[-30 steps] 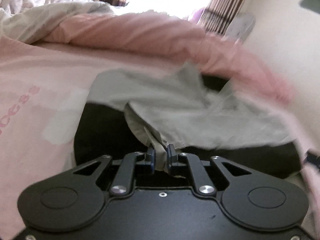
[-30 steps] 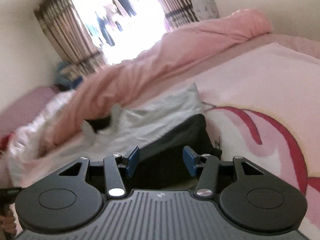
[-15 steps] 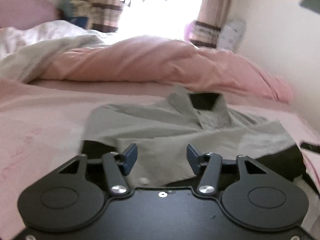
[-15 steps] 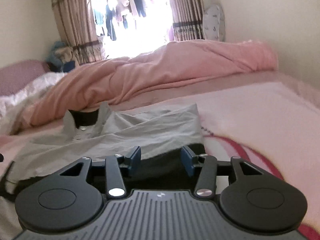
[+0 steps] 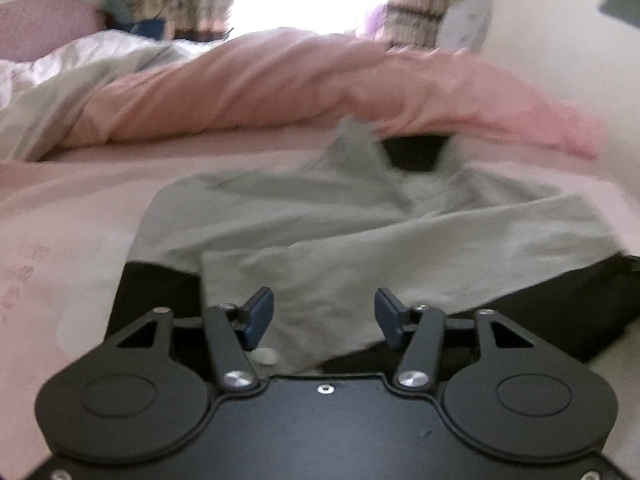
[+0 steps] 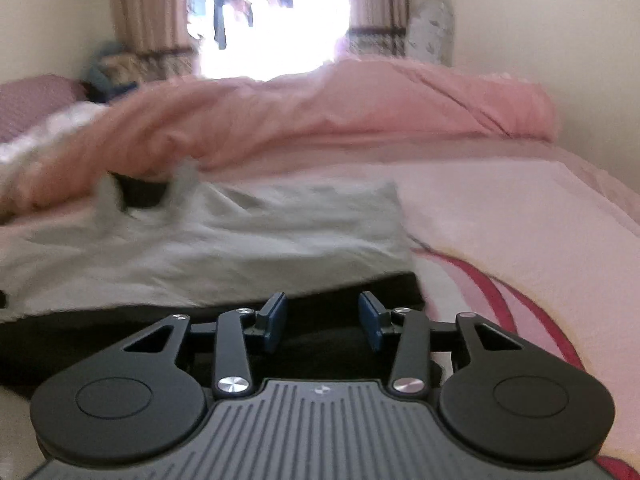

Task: Fold large clothes

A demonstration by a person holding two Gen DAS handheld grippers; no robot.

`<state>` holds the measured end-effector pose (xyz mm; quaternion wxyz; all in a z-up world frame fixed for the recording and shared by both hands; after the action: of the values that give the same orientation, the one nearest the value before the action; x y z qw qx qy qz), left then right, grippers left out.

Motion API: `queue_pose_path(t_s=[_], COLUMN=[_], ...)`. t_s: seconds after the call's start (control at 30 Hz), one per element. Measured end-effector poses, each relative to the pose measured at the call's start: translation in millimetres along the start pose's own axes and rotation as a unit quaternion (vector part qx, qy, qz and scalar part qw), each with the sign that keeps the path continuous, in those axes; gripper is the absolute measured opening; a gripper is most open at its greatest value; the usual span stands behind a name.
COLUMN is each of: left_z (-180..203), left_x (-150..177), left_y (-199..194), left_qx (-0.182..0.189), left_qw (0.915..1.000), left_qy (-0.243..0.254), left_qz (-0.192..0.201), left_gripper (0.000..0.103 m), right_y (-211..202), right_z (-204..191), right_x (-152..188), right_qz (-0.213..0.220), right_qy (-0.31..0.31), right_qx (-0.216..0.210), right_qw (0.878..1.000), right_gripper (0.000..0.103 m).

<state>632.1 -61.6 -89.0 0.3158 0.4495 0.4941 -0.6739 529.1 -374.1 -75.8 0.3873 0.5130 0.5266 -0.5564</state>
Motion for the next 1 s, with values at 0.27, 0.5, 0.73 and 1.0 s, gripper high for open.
queue_pose_path(t_s=[0.27,0.5,0.73,1.0], left_z=[43.1,36.2,30.8,-30.7], left_x=[23.5,55.1,44.4,74.0], left_y=[-27.1,-0.7,-37.8,-182.6], left_qx=[0.008,0.003,0.0,-0.003], left_qw=[0.9973,0.9973,0.9982,0.9973], left_qy=[0.073,0.064,0.038,-0.03], left_qz=[-0.007,-0.034,-0.046,-0.066], left_gripper=[0.061,0.066,0.071,0.078], right_y=[-19.4,-6.1,-49.3,-197.4], right_z=[-28.9,-15.5,-0.8,67.8], right_x=[17.2,41.6,25.6,42.0], right_qz=[-0.03,-0.044,-0.065,-0.072], right_qy=[-0.016,0.018,0.069,0.121], right_qx=[-0.029,-0.025,-0.064,-0.096], right_qw=[0.999,0.999,0.993,0.985], right_gripper=[0.052,0.053,0.055,0.069])
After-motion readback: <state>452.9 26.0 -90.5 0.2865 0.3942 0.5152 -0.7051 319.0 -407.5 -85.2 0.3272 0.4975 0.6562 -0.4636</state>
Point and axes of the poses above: each gripper's, at about its wrist camera, not at the fingertips, and y roughly the way its jaws point, z to its right, x to its underside, the point moved 7 cm from there along y, roughly the way its jaws point, and after that the axes turned 14 degrees about z, right-handed, at the moved point
